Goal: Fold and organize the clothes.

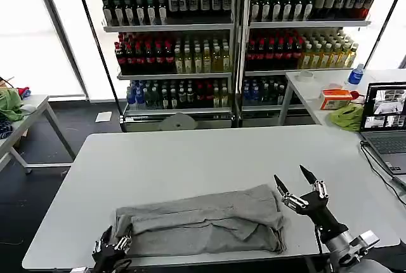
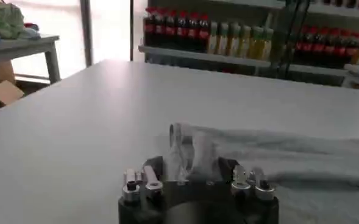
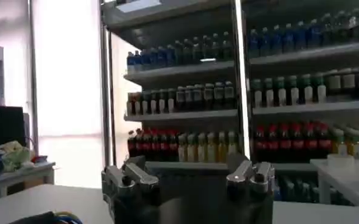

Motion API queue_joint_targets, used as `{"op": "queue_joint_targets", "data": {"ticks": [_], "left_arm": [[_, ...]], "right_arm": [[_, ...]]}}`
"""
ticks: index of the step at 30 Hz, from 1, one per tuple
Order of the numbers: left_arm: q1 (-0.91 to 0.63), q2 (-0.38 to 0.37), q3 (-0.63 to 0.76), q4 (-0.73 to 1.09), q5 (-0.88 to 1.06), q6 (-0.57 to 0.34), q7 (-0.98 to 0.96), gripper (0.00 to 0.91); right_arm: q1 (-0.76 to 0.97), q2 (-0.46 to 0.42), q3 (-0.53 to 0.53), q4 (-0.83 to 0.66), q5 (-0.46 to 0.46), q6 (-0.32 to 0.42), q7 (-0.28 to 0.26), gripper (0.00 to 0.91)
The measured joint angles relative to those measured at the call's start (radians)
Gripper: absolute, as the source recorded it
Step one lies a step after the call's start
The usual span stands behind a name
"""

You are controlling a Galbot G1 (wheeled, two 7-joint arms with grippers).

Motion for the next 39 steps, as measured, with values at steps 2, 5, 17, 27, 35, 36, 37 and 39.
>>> {"op": "queue_joint_targets", "data": {"ticks": [2,5,17,27,35,36,37,39], "left_arm": [[0.0,-0.001,0.003,0.003,-0.003,-0.003,0.001,0.01],[0.0,-0.003,0.005,0.006,-0.008,-0.008,0.003,0.01],[-0.003,-0.004,-0.004,-0.004,-0.022,-0.013,0.006,0.01],[-0.048,0.057,-0.16,0.034,-0.096,-0.006,0.033,0.01],[-0.082,0.177,-0.372,0.148,-0.114,-0.006,0.102,0.01],[-0.083,0.196,-0.4,0.165,-0.117,-0.003,0.111,0.01],[-0.084,0.212,-0.425,0.178,-0.12,0.0,0.117,0.01],[-0.085,0.246,-0.472,0.197,-0.131,0.007,0.127,0.01]], "right_arm": [[-0.001,0.001,0.0,0.0,0.001,0.001,-0.001,0.907],[-0.001,0.003,0.0,-0.001,0.004,0.002,-0.001,0.907],[0.018,-0.001,-0.006,-0.017,0.036,-0.009,0.009,0.907],[0.04,-0.013,-0.014,-0.021,0.056,-0.018,0.013,0.907],[0.056,-0.02,-0.019,-0.021,0.062,-0.029,0.015,0.907],[0.056,-0.021,-0.02,-0.021,0.062,-0.029,0.016,0.907],[0.056,-0.021,-0.02,-0.021,0.062,-0.03,0.016,0.907],[0.056,-0.02,-0.02,-0.02,0.063,-0.03,0.016,0.907]]}}
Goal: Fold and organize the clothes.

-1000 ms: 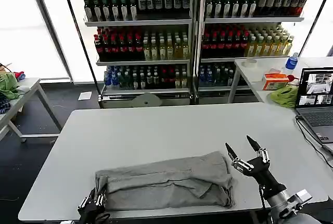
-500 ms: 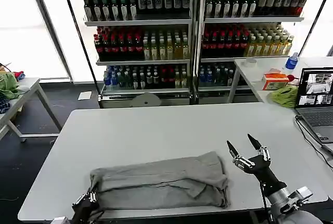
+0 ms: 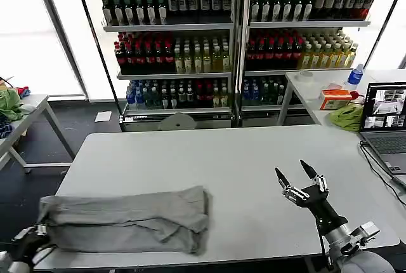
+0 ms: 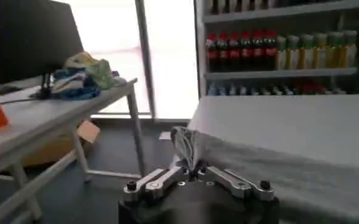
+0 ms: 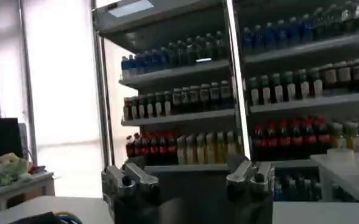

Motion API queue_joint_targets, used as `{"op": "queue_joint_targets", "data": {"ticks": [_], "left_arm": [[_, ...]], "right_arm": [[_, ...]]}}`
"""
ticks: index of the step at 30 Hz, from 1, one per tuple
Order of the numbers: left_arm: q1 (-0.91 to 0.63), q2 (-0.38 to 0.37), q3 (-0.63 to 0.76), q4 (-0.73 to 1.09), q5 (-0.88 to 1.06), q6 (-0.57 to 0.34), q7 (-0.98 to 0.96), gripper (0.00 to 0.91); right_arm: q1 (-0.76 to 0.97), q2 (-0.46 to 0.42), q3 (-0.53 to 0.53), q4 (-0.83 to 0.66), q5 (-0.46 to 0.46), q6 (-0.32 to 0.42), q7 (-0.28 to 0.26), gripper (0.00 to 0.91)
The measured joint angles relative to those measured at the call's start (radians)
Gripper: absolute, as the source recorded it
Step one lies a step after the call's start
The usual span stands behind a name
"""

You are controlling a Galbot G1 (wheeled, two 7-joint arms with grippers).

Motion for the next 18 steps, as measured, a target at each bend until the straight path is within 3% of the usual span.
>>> {"op": "queue_joint_targets", "data": {"ticks": [9,18], "left_arm": [[-0.007,0.071,-0.077,-0.035,-0.056,0.05,0.019,0.01],[-0.041,0.113,0.037,-0.173,-0.173,0.125,-0.054,0.01]], "right_arm": [[-0.009,0.007,0.008,0.002,-0.003,0.002,0.001,0.907],[-0.03,0.023,0.016,-0.006,-0.012,0.012,0.001,0.907]]}}
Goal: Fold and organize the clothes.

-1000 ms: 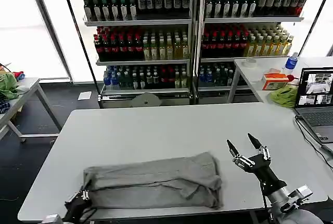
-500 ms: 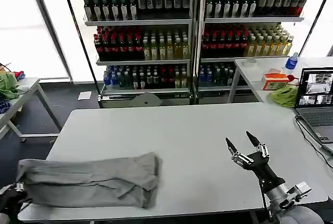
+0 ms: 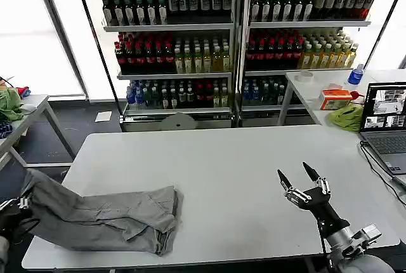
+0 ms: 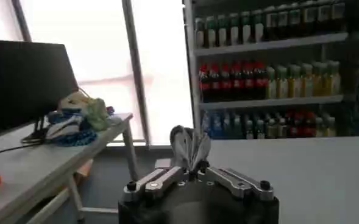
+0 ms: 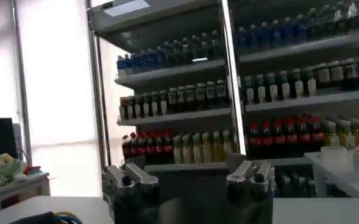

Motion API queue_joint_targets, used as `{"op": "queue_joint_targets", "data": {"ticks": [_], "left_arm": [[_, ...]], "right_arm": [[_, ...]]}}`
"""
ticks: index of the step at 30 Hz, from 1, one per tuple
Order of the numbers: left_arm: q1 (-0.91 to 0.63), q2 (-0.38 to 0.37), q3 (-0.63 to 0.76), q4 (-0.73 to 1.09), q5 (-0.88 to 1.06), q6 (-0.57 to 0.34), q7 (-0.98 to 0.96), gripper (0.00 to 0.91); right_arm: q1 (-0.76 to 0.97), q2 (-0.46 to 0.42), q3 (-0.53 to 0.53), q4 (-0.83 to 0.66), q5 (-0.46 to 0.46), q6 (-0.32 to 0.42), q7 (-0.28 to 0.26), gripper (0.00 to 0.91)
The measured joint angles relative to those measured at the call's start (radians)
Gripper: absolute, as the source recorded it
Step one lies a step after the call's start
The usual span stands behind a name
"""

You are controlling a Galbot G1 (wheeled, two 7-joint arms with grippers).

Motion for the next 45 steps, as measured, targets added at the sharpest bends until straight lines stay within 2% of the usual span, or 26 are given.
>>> {"op": "queue_joint_targets", "data": {"ticks": [6,16,29,30,31,32,33,45], "left_arm": [[-0.036,0.026,0.159,-0.075,-0.114,0.041,-0.095,0.01],[-0.068,0.025,0.403,-0.116,-0.176,0.084,-0.171,0.02],[-0.111,0.013,0.555,-0.137,-0.196,0.106,-0.196,0.01],[-0.114,0.012,0.562,-0.138,-0.198,0.108,-0.198,0.03],[-0.118,0.009,0.57,-0.138,-0.197,0.11,-0.2,0.091],[-0.122,0.009,0.577,-0.137,-0.197,0.112,-0.2,0.262],[-0.124,0.007,0.584,-0.135,-0.196,0.114,-0.202,0.907],[-0.118,-0.009,0.589,-0.142,-0.21,0.132,-0.204,0.907]], "right_arm": [[-0.009,0.01,0.005,-0.002,-0.008,0.0,0.001,0.907],[-0.026,0.019,0.012,-0.006,-0.018,0.0,0.0,0.907],[-0.04,0.016,0.0,-0.002,-0.031,-0.002,-0.003,0.907],[-0.04,0.016,-0.001,-0.002,-0.032,-0.001,-0.003,0.907],[-0.039,0.015,-0.001,-0.002,-0.033,0.0,-0.004,0.907],[-0.039,0.013,-0.001,-0.003,-0.033,0.001,-0.003,0.907],[-0.039,0.013,-0.001,-0.003,-0.033,0.001,-0.004,0.907],[-0.039,0.005,0.0,0.0,-0.033,0.004,-0.003,0.907]]}}
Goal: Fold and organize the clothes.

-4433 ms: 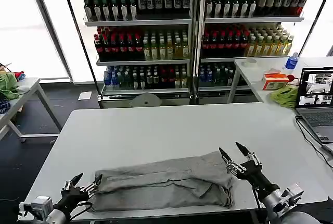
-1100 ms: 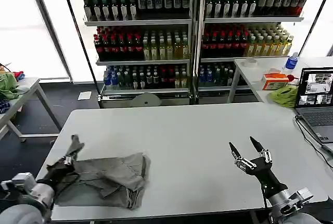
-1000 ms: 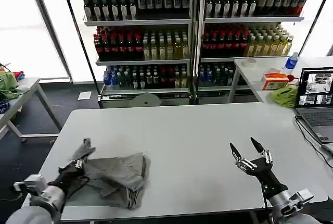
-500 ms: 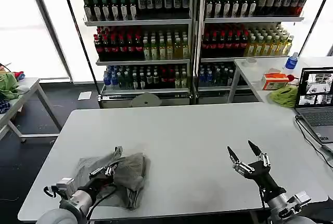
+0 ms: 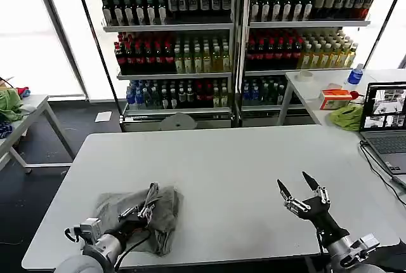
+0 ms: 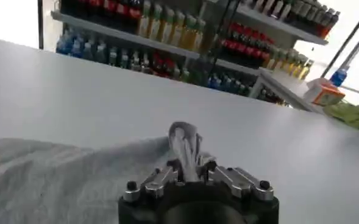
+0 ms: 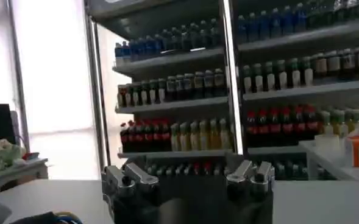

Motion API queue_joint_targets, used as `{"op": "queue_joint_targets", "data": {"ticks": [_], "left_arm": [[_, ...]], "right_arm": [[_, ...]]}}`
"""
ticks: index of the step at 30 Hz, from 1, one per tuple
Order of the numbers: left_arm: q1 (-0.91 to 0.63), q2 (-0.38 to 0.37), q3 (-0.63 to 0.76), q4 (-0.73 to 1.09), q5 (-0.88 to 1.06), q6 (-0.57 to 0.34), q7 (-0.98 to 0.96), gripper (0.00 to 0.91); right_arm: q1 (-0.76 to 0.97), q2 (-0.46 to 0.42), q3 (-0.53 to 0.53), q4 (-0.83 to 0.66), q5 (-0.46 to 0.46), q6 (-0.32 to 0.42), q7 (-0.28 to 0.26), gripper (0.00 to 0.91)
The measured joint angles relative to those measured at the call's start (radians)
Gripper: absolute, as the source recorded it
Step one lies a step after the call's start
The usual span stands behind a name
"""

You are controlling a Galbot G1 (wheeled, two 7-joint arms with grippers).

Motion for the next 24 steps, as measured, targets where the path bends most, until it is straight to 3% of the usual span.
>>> {"op": "queue_joint_targets", "data": {"ticks": [12,24], "left_arm": [[0.059,-0.008,-0.181,-0.112,-0.052,0.023,0.008,0.907],[0.124,-0.051,-0.345,0.041,0.046,-0.056,0.109,0.907]], "right_arm": [[0.025,-0.009,-0.013,-0.005,0.007,-0.003,0.004,0.907],[0.049,-0.02,-0.037,-0.014,0.005,-0.007,0.004,0.907]]}}
